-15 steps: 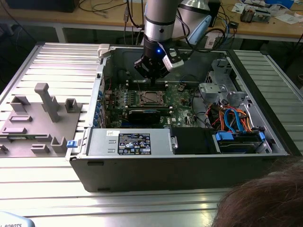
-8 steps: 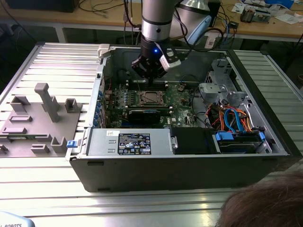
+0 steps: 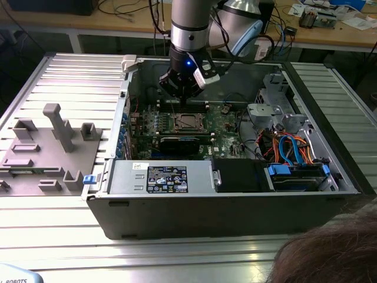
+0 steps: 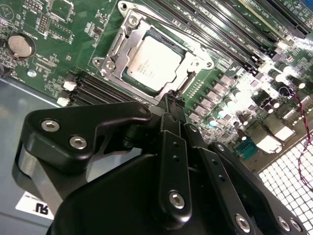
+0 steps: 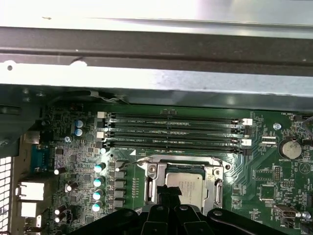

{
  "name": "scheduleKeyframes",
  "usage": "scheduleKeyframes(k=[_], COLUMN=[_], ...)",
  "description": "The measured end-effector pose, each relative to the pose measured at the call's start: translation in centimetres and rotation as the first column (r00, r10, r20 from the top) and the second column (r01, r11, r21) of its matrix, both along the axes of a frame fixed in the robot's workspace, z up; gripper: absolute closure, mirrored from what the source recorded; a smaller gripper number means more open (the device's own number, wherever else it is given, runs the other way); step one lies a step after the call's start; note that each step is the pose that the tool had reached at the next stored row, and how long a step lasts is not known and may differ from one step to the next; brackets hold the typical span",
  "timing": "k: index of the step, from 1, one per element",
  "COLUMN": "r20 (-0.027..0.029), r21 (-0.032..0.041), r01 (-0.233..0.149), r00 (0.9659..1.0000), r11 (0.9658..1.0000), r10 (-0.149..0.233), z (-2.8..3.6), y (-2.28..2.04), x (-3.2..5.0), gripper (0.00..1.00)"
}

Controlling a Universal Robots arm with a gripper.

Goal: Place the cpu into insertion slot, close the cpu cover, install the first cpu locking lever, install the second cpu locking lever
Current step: 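Install the first cpu locking lever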

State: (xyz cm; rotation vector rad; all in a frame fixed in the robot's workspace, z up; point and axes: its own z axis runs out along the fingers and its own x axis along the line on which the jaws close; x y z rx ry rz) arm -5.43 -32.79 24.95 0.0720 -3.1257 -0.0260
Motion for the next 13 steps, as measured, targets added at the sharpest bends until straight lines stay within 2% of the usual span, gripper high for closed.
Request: scheduleKeyframes(k=[9,11,12,13], r20=[0.0,0.0,0.0002,0.0008], r21=[-0.0001,-0.0001,0.0,0.0002], r01=[0.0,0.0,0.0,0.0], r00=[1.0,1.0,1.0,1.0], r11=[1.0,1.0,1.0,1.0], r10=[0.0,0.0,0.0,0.0], z=[0.0,0.0,0.01,0.0], y=[0.0,0.0,0.0,0.0], x=[-1.02,-2.6,-3.19,-3.42], gripper=[0.89,0.89,0.89,0.89])
